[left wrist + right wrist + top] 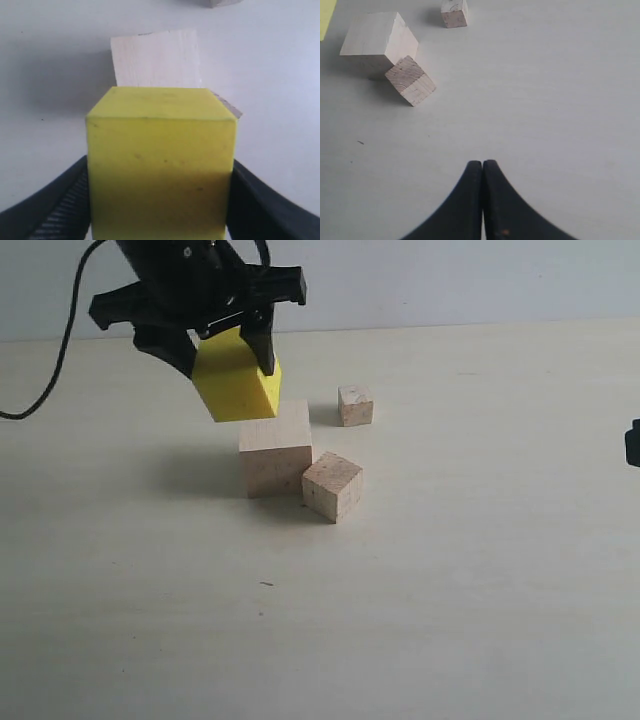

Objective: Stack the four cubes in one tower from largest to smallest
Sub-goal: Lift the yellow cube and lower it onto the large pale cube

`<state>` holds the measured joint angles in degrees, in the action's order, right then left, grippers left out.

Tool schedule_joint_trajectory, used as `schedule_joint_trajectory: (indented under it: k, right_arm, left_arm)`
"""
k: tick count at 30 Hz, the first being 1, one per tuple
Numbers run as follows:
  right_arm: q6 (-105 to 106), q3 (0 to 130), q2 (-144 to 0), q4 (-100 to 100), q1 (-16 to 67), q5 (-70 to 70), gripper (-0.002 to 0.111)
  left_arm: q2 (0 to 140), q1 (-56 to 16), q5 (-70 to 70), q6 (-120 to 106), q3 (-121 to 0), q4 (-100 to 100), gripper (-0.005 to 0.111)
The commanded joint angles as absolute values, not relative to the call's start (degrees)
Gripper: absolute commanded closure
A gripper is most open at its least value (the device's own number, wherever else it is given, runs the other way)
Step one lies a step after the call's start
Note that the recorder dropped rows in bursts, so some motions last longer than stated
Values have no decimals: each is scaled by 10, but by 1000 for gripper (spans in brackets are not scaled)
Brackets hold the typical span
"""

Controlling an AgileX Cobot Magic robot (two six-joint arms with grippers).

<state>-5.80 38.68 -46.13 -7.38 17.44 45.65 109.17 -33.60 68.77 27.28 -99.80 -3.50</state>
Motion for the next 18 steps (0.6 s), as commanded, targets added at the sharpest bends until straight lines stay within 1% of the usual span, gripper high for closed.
schedule_joint_trajectory:
  k: [1, 10, 18]
  right_arm:
    - [-55, 392, -461, -71, 177, 456, 108]
    - [-55, 392, -461, -71, 177, 456, 108]
    - [-55, 392, -461, -79, 177, 451, 108]
  left_arm:
    - [1138, -340, 700, 288, -1057, -36, 107]
    - [1216, -340, 700, 319, -1142, -33, 107]
    - [1244, -340, 700, 347, -1171, 8, 107]
